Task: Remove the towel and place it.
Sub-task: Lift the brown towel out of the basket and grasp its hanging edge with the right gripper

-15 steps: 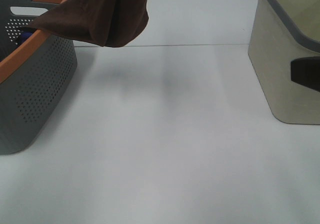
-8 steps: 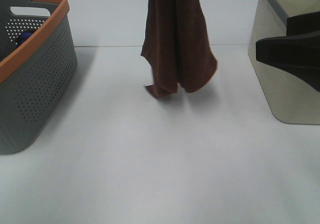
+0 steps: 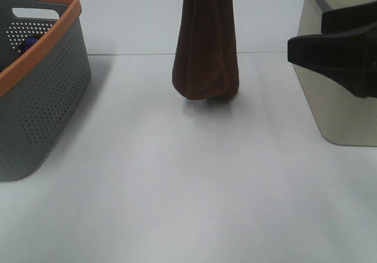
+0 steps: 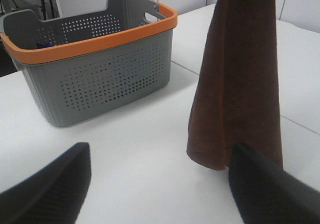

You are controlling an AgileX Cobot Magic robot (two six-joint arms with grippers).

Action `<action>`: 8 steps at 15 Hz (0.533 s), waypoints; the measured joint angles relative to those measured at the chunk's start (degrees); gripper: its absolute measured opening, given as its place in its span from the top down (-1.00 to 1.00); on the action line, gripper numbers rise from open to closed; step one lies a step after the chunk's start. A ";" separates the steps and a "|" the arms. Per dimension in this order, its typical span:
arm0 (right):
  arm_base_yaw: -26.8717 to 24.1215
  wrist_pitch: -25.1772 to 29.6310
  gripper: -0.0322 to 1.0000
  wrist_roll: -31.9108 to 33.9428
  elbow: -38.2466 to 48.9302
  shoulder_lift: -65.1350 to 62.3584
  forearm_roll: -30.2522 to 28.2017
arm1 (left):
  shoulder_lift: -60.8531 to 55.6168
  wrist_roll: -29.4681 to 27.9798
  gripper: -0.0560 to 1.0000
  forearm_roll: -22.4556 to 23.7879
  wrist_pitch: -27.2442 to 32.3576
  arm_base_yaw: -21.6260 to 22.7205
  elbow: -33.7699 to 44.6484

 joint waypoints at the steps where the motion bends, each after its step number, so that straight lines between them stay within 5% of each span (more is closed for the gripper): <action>1: 0.00 1.26 -0.53 -2.35 0.00 1.55 2.98 | 0.00 0.00 0.89 -0.80 0.00 0.00 0.00; 4: 0.00 7.28 -0.53 -9.40 0.00 6.42 10.77 | 0.00 0.00 0.89 -2.18 0.00 0.00 0.00; 8: 0.00 9.40 -0.53 -12.66 -6.36 20.11 11.80 | 0.00 0.00 0.89 -2.92 -0.06 0.00 0.00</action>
